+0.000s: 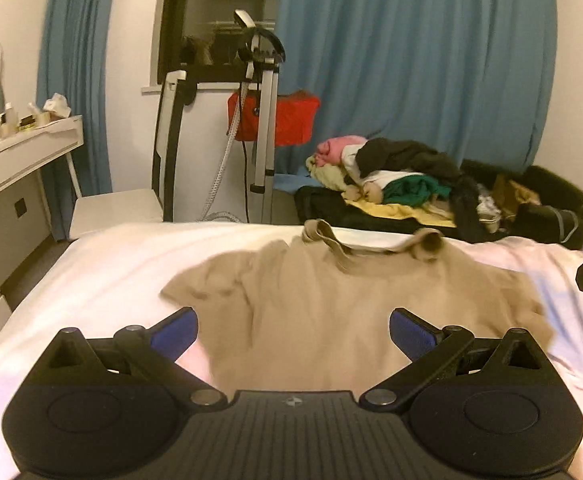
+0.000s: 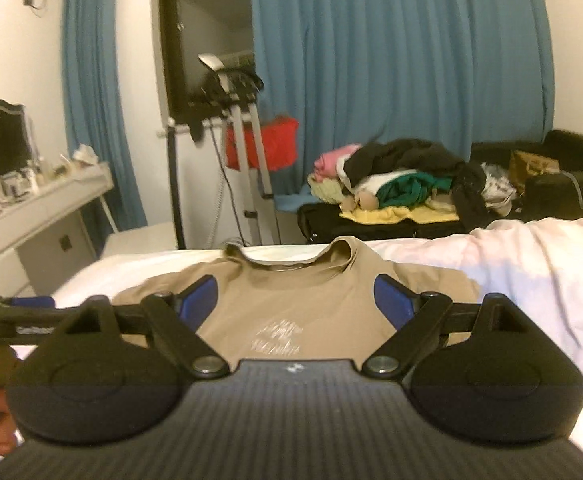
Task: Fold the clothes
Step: 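Lay the shirt flat on the bed and open both tools, then grasp the shirt hem with the left tool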
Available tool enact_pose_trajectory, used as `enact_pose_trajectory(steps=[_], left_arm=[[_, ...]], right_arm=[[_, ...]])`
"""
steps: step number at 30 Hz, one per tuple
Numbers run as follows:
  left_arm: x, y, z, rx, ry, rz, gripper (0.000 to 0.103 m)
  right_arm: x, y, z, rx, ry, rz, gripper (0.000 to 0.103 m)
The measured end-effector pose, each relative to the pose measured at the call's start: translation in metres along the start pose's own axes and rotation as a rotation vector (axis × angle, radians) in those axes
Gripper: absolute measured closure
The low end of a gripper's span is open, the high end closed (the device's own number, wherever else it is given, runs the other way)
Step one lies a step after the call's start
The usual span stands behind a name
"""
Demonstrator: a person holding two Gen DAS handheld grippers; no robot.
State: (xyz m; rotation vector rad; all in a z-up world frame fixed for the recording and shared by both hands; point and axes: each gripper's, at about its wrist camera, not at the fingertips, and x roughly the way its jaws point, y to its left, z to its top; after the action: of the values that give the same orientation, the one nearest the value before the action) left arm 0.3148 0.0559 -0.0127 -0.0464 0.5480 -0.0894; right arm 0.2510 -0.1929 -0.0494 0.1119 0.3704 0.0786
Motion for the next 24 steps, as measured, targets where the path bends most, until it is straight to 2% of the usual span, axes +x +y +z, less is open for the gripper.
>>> enact_pose_trajectory(steps=[3, 6, 9, 15, 20, 24], left_arm=[[-0.059, -0.011, -0.009, 0.01, -0.001, 0.008, 0.0], [-0.103, -0.022, -0.01, 0.033, -0.011, 0.014, 0.0], [-0.129, -0.029, -0.007, 0.013, -0.009, 0.042, 0.0], [-0.127, -0.022, -0.011, -0.112, 0.066, 0.044, 0.0], [-0.106, -0.003, -0.02, -0.097, 0.038, 0.143, 0.0], [-0.092, 0.027, -0.028, -0.15, 0.024, 0.196, 0.0]], right_arm=[[-0.052, 0.012, -0.006, 0.003, -0.009, -0.002, 0.016], [-0.087, 0.014, -0.007, 0.023, -0.019, -0.013, 0.016], [-0.108, 0.008, -0.008, 0.063, -0.039, -0.003, 0.016], [-0.124, -0.015, -0.038, 0.126, -0.067, 0.015, 0.016], [-0.113, -0.028, -0.072, 0.146, -0.099, 0.016, 0.016], [-0.098, -0.037, -0.086, 0.196, -0.089, 0.034, 0.016]])
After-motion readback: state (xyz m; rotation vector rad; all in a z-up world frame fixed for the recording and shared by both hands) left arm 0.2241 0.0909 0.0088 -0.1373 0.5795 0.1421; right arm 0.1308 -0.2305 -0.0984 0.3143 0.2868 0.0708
